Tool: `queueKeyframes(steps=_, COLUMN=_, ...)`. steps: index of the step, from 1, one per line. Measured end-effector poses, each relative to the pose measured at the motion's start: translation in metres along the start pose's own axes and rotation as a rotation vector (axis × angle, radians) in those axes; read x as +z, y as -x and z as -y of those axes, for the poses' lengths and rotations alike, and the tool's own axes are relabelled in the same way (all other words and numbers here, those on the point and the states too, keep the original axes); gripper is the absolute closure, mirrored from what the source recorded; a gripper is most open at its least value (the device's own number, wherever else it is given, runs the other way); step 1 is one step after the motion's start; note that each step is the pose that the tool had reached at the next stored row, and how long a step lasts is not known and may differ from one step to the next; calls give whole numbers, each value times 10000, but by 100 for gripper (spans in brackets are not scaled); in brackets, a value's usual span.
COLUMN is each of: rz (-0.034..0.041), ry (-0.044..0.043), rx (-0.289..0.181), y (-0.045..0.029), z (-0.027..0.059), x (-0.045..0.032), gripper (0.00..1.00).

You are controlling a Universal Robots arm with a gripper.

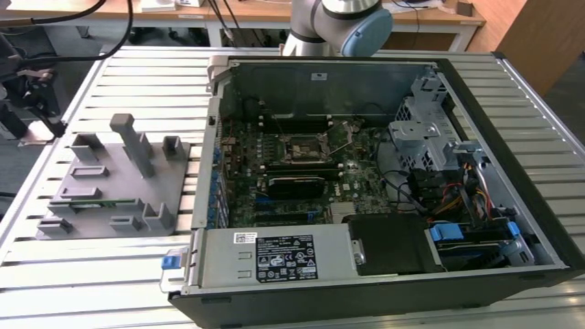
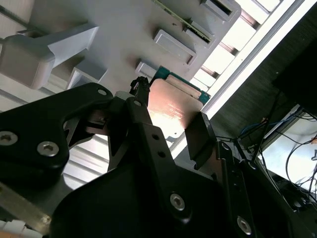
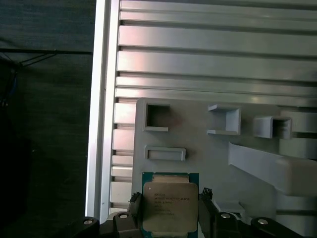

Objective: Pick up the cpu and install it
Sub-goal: 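Pick up the cpu and move it towards the insertion slot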

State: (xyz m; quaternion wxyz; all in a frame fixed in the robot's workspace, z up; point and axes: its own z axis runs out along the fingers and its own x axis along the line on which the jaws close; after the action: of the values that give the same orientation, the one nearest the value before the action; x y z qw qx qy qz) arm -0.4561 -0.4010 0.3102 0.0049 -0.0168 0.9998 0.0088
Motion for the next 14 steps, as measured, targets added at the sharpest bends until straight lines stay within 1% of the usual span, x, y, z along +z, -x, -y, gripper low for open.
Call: queueKeyframes(steps=14, rz=17, ry=-1, rx=0, y=-1, z=-6, x=-116, gripper=46)
